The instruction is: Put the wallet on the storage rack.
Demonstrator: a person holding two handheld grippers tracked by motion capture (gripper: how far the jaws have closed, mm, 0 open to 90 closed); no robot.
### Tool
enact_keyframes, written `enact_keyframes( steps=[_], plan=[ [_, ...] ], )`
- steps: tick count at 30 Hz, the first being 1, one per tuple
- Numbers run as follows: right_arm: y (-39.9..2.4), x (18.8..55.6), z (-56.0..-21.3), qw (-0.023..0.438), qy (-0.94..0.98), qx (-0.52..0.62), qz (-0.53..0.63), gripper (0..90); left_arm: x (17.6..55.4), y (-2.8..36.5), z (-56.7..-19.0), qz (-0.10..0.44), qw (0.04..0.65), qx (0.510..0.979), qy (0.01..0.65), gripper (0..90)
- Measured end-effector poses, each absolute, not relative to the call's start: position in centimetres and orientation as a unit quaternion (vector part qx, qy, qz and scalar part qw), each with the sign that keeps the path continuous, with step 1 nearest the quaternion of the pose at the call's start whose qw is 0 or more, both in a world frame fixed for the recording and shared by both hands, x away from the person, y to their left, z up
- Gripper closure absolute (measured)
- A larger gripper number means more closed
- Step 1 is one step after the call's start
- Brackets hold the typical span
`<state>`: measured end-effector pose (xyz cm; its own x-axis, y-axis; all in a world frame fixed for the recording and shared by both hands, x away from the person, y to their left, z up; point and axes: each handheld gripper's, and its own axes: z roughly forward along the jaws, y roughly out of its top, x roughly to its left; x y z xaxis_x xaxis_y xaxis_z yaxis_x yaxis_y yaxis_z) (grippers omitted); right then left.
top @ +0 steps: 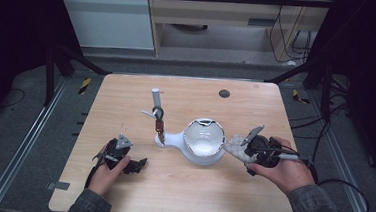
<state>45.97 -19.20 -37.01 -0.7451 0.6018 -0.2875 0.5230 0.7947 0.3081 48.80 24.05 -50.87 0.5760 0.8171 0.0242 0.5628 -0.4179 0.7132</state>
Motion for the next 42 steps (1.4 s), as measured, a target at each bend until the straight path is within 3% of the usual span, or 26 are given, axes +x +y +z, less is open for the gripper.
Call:
enact_keyframes(
  steps=[13,42],
  plan=[
    [-16.7,46.4,-35.6,0.200,0.937,0.270,0.090,29.9,48.8,24.0,-50.9,0.188,0.338,0.821,0.420,0.4],
    [-12.2,48.0,-35.8,0.203,0.950,0.225,0.073,30.4,48.8,24.0,-50.9,0.187,0.340,0.821,0.420,0.1]
  ],
)
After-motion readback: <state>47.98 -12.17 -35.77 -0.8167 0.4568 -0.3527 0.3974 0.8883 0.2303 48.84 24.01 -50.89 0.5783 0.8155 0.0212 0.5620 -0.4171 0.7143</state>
